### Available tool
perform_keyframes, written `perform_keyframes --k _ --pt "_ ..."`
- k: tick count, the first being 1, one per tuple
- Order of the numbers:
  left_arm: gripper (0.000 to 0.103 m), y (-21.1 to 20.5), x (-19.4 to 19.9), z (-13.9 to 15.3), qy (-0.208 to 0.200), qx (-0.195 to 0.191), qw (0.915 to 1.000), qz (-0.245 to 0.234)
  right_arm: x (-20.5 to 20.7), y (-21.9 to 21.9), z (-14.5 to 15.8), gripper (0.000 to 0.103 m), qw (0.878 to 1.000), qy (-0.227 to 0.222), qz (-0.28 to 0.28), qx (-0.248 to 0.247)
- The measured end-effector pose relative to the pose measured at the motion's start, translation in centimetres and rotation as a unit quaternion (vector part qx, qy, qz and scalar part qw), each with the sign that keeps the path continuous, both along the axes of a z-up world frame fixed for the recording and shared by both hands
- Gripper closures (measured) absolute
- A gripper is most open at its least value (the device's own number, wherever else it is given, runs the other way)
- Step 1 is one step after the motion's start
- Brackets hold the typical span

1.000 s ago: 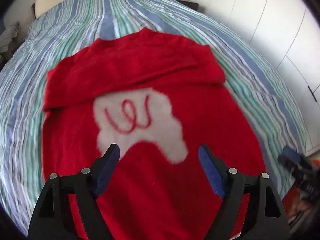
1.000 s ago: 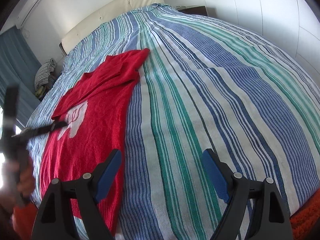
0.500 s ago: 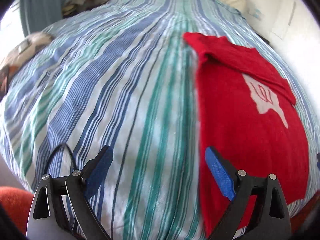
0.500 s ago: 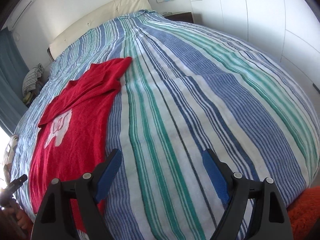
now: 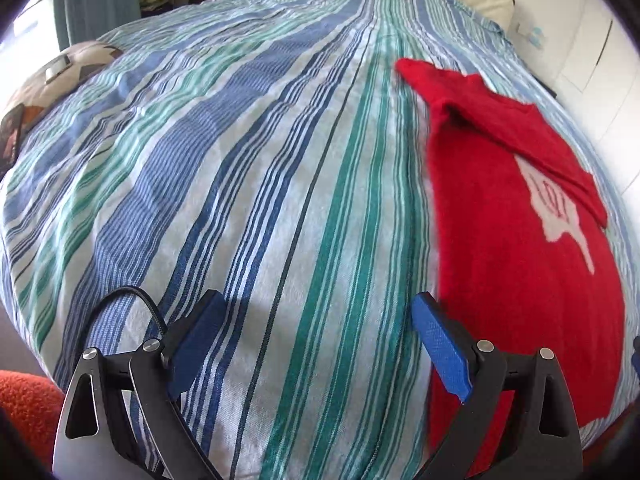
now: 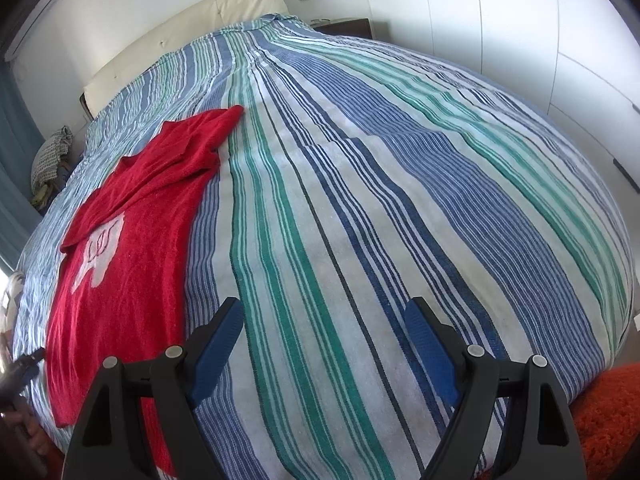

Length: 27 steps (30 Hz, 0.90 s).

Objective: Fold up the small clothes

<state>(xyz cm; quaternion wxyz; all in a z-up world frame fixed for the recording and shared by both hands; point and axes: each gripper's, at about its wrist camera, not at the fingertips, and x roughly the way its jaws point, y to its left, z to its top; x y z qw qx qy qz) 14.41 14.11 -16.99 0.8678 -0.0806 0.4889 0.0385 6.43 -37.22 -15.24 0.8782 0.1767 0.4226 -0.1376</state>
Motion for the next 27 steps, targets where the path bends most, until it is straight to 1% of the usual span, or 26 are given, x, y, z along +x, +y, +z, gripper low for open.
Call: perform_keyframes --k 6,14,20,27 --pt "0.005 -0.4 0.2 -0.6 0.007 0.012 0.9999 -0.005 -0.1 -0.5 -0.2 0.020 1.000 0.001 -0.007 0.013" --pt "0.001 -0.7 0.3 -1.2 0.010 0.016 0.9998 -0.007 -0.1 -0.8 -1.3 0.016 0.999 0.011 -0.010 0.032" --pt "0.001 -0.7 0.3 -1.3 0.012 0.018 0.9997 -0.009 0.4 0.3 -1.7 0.009 1.000 0.022 0.006 0.001" --pt "0.000 -0.9 0.4 -1.4 0.015 0.023 0.9995 -0.013 0.4 0.7 -2.0 0.007 1.000 0.024 0.012 -0.009"
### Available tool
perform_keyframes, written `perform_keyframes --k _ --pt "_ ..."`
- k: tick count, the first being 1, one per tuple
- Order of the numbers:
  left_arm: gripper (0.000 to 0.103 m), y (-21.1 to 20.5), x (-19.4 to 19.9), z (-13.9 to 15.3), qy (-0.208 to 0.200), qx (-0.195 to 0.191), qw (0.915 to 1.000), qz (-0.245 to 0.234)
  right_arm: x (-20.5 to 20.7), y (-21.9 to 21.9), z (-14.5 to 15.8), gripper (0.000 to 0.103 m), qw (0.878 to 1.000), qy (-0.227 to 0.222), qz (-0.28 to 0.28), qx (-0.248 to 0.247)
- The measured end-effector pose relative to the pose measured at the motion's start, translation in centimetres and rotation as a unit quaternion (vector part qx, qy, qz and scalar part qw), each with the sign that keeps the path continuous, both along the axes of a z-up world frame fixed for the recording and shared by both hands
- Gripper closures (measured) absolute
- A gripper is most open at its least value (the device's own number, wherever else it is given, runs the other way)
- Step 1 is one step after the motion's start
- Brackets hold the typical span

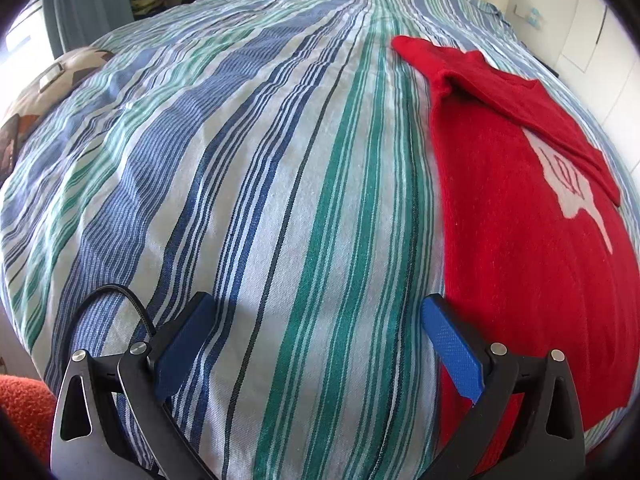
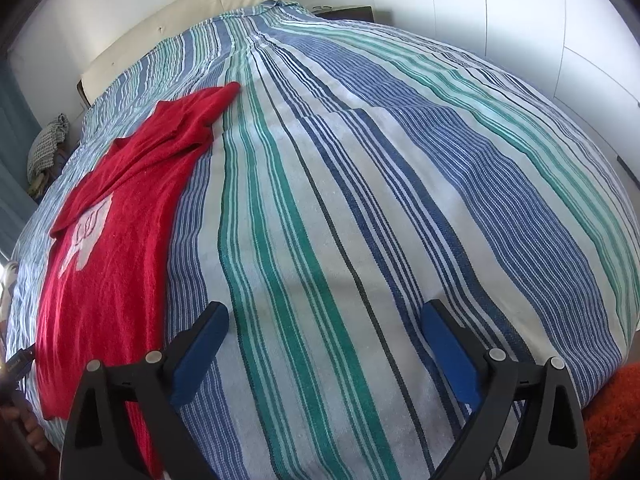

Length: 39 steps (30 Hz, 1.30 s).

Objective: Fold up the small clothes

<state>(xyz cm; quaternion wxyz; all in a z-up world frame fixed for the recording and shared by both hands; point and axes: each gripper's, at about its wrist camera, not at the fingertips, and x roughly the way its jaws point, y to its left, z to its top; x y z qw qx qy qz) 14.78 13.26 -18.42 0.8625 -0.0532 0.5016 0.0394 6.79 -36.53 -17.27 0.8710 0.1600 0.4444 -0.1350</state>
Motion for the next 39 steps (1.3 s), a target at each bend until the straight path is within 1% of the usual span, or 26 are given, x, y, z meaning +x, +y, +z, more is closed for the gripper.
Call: perform_keyframes --k 2,4,6,9,10,12,16,19,23,39 --pt "0.000 0.0 0.0 0.0 0.000 0.002 1.0000 -0.001 0.1 0.2 0.1 0.007 1.000 0.004 0.001 -0.007" --pt "0.000 -0.1 0.0 0.0 0.000 0.004 1.0000 -0.003 0.1 0.7 0.8 0.007 1.000 0.004 -0.002 -0.024" --pt "0.000 -0.2 -0.1 -0.1 -0.002 0.006 1.0000 -0.004 -0.3 1.6 2.4 0.007 0.997 -0.013 -0.004 -0.071" --pt "0.000 -0.4 -0.1 -0.2 -0.003 0.013 0.9999 -0.003 -0.5 3.5 4.5 0.007 0.987 -0.033 0.013 -0.155" --pt "0.000 -0.4 -0.1 -0.2 -0.004 0.016 0.9999 -0.003 -0.5 4.0 4.8 0.007 0.984 -0.033 0.020 -0.173" --pt "0.000 -0.5 -0.1 -0.2 -0.005 0.020 0.9998 -0.002 -0.4 4.7 4.7 0.007 0.981 -0.026 0.033 -0.192" --pt "0.000 -0.6 -0.2 -0.2 -0.008 0.022 0.9997 -0.002 -0.2 5.0 4.3 0.007 0.980 -0.014 0.045 -0.194" --pt "0.000 -0.6 -0.3 -0.2 -0.009 0.022 0.9997 -0.003 -0.2 4.8 4.3 0.007 0.980 -0.012 0.040 -0.196" --pt "0.000 -0.6 -0.3 -0.2 -0.008 0.022 0.9997 -0.003 -0.4 4.4 4.1 0.007 0.982 -0.009 0.033 -0.186" --pt "0.000 -0.6 -0.3 -0.2 -0.009 0.022 0.9997 -0.003 -0.3 4.3 3.8 0.007 0.984 -0.002 0.035 -0.177"
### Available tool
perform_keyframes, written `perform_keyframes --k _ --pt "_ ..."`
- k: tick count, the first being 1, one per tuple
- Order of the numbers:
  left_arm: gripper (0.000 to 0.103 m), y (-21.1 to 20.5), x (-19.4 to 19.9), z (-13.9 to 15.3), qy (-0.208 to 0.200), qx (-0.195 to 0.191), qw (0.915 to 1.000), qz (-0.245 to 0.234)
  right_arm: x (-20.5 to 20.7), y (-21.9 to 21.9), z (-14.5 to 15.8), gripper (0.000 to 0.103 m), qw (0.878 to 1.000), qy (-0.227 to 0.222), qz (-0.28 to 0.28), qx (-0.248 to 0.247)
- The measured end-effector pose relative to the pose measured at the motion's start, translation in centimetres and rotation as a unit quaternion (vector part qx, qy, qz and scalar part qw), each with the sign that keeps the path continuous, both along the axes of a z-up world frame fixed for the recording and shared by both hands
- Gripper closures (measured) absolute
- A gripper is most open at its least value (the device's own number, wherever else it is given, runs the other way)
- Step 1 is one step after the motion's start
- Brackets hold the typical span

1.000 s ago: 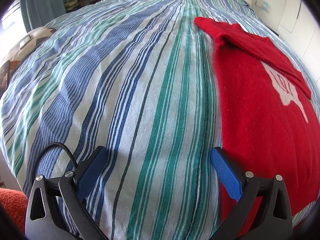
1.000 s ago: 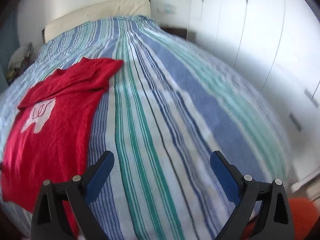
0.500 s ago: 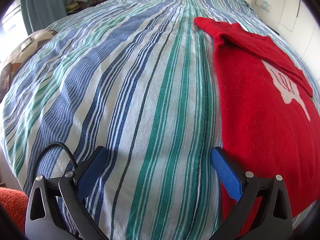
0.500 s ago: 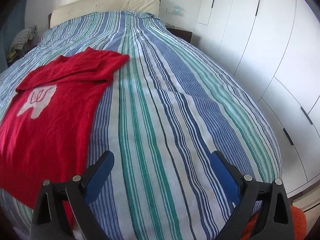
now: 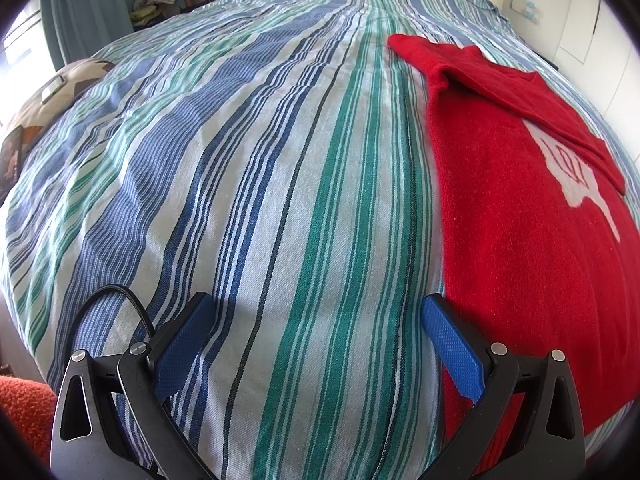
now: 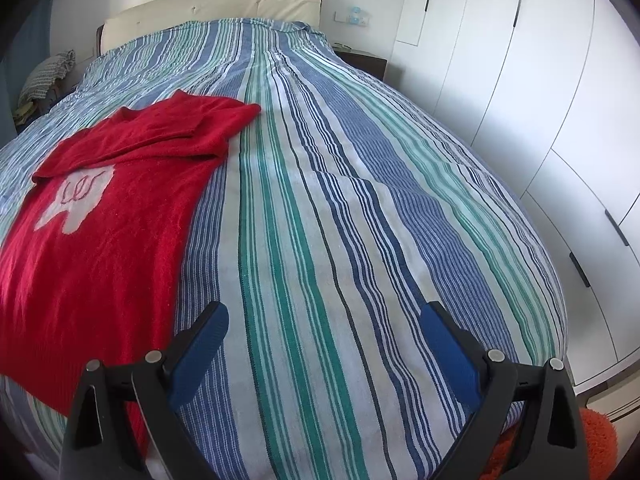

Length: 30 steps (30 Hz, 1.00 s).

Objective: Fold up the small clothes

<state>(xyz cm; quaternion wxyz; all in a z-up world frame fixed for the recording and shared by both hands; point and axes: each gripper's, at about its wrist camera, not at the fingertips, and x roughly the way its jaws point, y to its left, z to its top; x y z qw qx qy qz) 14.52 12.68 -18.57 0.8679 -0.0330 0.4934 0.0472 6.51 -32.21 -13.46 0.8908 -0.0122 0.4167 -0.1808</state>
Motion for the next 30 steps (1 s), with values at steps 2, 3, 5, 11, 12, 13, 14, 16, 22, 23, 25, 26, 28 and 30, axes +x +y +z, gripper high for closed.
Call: perform_keyframes --k 2,3,5,11,12,13,14,16,22,23,25,26,28,30 --pt "0.000 -0.01 -0.01 0.00 0.000 0.000 1.0000 0.000 0.01 -0.09 -0.04 0.007 1.000 0.001 -0.001 0.003" --pt "0.000 -0.01 -0.01 0.00 0.000 0.000 1.0000 0.000 0.00 -0.12 -0.08 0.007 1.000 0.001 -0.001 0.004" --pt "0.000 0.00 -0.01 0.01 0.000 0.000 1.0000 0.000 0.01 -0.15 -0.13 0.007 1.000 0.002 -0.001 0.005" --pt "0.000 0.00 -0.02 0.00 0.000 0.000 1.0000 0.000 0.02 -0.12 -0.19 0.007 1.000 0.004 0.001 0.005" --pt "0.000 -0.01 -0.02 0.00 0.000 0.000 1.0000 0.000 0.02 -0.12 -0.21 0.007 1.000 0.004 0.001 0.005" --pt "0.000 -0.01 -0.03 -0.01 0.000 0.000 1.0000 0.000 0.05 -0.11 -0.22 0.007 1.000 0.004 0.002 0.006" --pt "0.000 -0.02 -0.02 -0.01 0.000 0.000 1.0000 0.000 0.06 -0.09 -0.24 0.007 1.000 0.004 0.002 0.006" --pt "0.000 -0.01 -0.03 -0.01 0.000 0.000 1.0000 0.000 0.03 -0.03 -0.28 0.007 1.000 0.005 0.003 0.005" --pt "0.000 -0.03 -0.04 -0.01 0.000 0.000 1.0000 0.000 0.02 0.02 -0.28 0.007 1.000 0.005 0.003 0.006" --pt "0.000 -0.03 -0.04 -0.01 0.000 0.000 1.0000 0.000 0.02 0.02 -0.27 0.007 1.000 0.005 0.003 0.006" --pt "0.000 -0.03 -0.04 -0.01 0.000 0.000 1.0000 0.000 0.02 0.02 -0.28 0.007 1.000 0.005 0.003 0.006" --pt "0.000 -0.02 -0.05 -0.01 0.000 0.000 1.0000 0.000 0.01 0.03 -0.28 0.007 1.000 0.005 0.003 0.006" --pt "0.000 -0.03 -0.05 -0.01 0.000 0.000 1.0000 0.000 0.02 0.01 -0.28 0.007 1.000 0.005 0.003 0.005" --pt "0.000 -0.03 -0.06 -0.01 0.000 0.000 1.0000 0.000 0.02 0.01 -0.28 0.007 1.000 0.006 0.003 0.006"
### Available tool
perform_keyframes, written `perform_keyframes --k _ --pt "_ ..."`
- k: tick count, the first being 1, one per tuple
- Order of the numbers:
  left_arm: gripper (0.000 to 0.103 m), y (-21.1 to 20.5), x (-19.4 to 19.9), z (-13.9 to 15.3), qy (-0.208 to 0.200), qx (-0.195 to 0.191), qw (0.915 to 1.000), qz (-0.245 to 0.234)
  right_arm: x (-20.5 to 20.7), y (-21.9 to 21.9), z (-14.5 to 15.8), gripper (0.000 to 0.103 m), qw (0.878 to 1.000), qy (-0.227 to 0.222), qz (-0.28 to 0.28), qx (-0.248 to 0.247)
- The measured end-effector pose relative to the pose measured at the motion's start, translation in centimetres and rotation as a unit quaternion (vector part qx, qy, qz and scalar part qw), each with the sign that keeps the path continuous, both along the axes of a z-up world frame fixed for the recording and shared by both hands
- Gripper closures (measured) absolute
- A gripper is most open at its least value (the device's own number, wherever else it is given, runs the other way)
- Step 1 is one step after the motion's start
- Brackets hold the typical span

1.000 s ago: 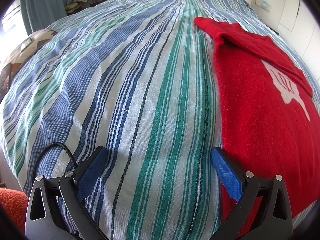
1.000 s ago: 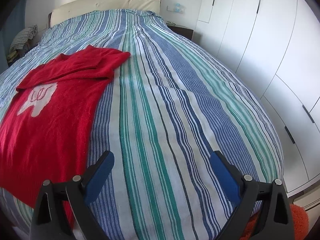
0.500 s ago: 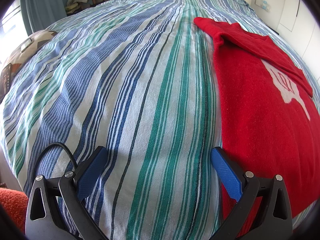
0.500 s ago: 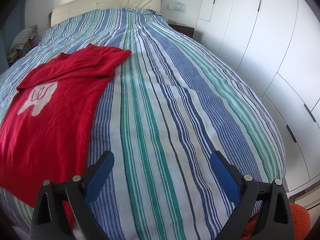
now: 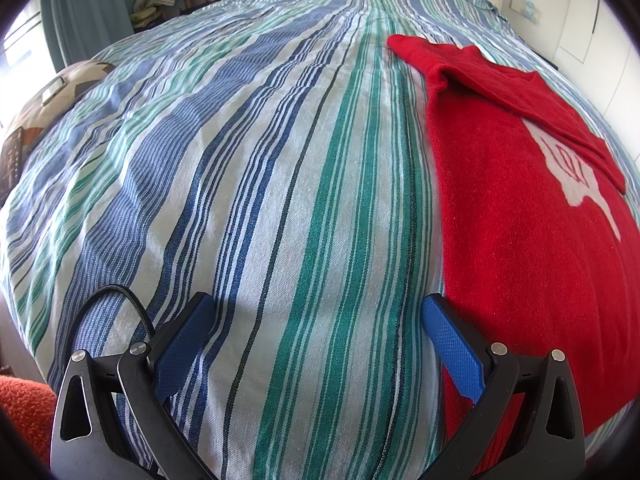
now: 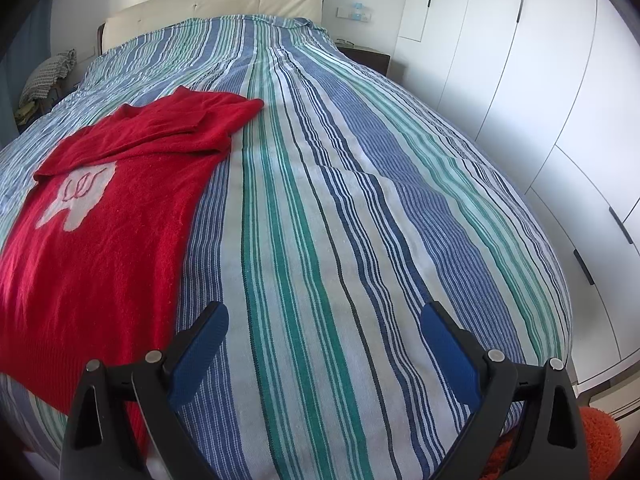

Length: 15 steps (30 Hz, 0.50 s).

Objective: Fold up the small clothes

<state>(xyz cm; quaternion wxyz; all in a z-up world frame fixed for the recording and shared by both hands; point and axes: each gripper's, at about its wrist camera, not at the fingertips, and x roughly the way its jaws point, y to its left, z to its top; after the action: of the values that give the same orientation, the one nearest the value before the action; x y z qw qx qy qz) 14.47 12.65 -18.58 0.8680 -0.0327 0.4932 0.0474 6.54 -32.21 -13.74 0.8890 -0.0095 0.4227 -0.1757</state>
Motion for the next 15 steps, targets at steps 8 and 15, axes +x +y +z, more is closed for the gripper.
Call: perform_keyframes --k 8,15 --pt "0.000 -0.01 -0.02 0.00 0.000 0.000 1.0000 0.000 -0.07 0.25 -0.12 0.007 1.000 0.002 0.002 0.000" --pt "0.000 -0.01 -0.03 0.00 0.000 0.001 1.0000 0.000 -0.07 0.25 -0.07 0.007 1.000 0.002 0.002 0.000"
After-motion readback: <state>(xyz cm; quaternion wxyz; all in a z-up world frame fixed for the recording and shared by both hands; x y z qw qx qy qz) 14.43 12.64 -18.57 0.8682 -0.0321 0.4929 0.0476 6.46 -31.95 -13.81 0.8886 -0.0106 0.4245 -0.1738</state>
